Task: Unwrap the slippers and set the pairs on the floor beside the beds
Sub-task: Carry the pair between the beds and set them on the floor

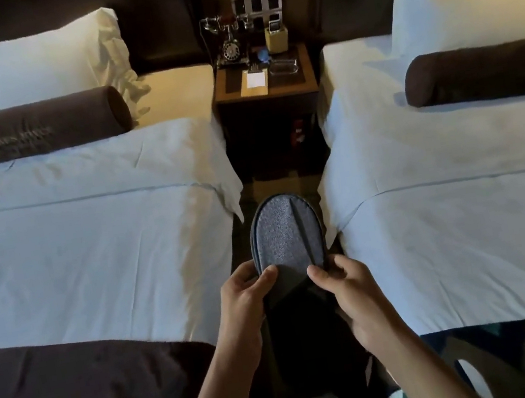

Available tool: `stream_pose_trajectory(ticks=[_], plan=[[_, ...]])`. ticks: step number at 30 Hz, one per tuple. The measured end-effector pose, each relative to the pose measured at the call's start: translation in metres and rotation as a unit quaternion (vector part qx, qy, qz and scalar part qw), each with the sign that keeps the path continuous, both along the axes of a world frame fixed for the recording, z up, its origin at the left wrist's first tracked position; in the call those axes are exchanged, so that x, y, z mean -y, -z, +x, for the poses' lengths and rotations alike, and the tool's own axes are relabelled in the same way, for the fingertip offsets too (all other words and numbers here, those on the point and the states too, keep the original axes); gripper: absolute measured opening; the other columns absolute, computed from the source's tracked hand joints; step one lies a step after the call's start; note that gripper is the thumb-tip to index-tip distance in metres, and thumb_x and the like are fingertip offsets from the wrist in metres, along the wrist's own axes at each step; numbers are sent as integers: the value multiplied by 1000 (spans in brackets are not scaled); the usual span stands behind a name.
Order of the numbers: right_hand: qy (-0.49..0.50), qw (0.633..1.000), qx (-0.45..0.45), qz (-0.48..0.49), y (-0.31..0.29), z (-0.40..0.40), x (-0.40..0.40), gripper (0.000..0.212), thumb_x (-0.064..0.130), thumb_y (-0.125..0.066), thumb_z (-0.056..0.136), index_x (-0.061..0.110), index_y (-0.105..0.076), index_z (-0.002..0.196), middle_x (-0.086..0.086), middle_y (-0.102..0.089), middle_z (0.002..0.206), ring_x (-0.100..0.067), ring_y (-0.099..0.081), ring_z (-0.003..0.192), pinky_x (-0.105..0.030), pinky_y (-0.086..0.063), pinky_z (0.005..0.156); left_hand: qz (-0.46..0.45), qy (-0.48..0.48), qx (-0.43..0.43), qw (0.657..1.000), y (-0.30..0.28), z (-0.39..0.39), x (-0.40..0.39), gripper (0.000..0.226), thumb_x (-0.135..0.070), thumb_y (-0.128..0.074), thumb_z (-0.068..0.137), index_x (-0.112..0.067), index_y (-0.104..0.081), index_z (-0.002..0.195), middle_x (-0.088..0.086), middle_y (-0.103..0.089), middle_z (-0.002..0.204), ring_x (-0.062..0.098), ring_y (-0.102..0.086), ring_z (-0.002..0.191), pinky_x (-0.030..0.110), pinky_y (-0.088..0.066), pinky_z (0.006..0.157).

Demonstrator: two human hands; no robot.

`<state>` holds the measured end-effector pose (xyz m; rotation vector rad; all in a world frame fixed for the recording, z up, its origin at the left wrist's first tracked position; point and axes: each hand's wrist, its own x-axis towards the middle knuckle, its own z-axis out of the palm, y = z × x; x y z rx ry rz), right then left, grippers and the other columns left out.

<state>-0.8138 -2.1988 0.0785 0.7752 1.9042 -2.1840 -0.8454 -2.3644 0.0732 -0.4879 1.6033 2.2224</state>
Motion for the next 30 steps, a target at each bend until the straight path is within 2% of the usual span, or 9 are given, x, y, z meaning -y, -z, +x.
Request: stream_pose_trajectory(ticks=[3, 9, 12, 17, 19, 21, 22, 26, 30], plan=[[-2, 1000, 2, -5, -5, -27, -24, 7, 16, -73, 87, 11, -74, 92, -5, -80, 89, -21, -76, 88, -33, -62, 79, -1, 0, 0, 1000, -2, -26, -26, 25, -10, -72, 88, 2, -67, 110, 27, -75, 104, 40, -74, 92, 42, -60, 78], [16, 1000, -9, -15, -2, -76, -51, 8, 14, -72, 86, 7, -73, 91, -10, -79, 88, -23, -76, 86, -35, -61, 79, -19, 4, -6, 1000, -6, -77, -55, 22, -8, -70, 89, 4, -67, 108, 28, -75, 101, 38, -73, 88, 38, -59, 73], [16, 1000, -12, -18, 4, -105, -59, 4, 14, -73, 86, 11, -72, 84, -3, -77, 78, -19, -74, 80, -31, -57, 72, -23, 9, -4, 1000, -5, -105, -62, 21, -10, -70, 90, 2, -68, 106, 26, -75, 100, 36, -74, 86, 38, -59, 73], [14, 1000, 0, -13, 12, -159, -65, 19, 17, -75, 83, 24, -69, 66, 10, -69, 64, -13, -67, 71, -30, -51, 67, -22, 12, -4, 1000, 0, -159, -68, 18, -9, -69, 89, 1, -70, 105, 25, -76, 98, 35, -75, 84, 38, -61, 71], [20, 1000, 3, -17, 12, -181, -65, 3, 21, -76, 81, 21, -73, 80, 0, -75, 80, -22, -71, 84, -38, -57, 77, -10, 22, -6, 1000, 3, -184, -69, 17, -8, -69, 89, 1, -70, 103, 22, -77, 93, 32, -76, 80, 34, -61, 64], [36, 999, 16, -25, 10, -205, -62, 39, 27, -76, 79, 6, -68, 110, -16, -73, 108, -33, -68, 106, -50, -55, 96, -6, 32, -6, 999, 5, -209, -69, 17, -9, -70, 89, 2, -69, 102, 19, -77, 89, 29, -76, 78, 30, -60, 61], [41, 999, 19, -30, 10, -216, -62, 45, 29, -76, 78, 3, -66, 114, -18, -72, 113, -34, -67, 110, -53, -53, 99, -7, 35, -6, 999, 6, -222, -69, 18, -9, -71, 89, 2, -69, 102, 19, -77, 90, 30, -76, 79, 30, -60, 61], [50, 999, 20, -7, 14, -260, -60, 26, 28, -75, 77, 8, -72, 94, -16, -77, 97, -34, -72, 99, -57, -53, 95, 11, 50, -2, 999, 13, -270, -66, 20, -10, -74, 86, 0, -69, 103, 21, -77, 94, 33, -77, 81, 32, -60, 64], [58, 998, 24, -11, 21, -297, -61, 39, 30, -76, 78, 4, -68, 107, -17, -75, 104, -34, -70, 103, -56, -53, 97, 25, 64, 1, 998, 24, -309, -67, 30, -11, -76, 84, -3, -68, 111, 21, -78, 98, 34, -77, 86, 34, -62, 67]])
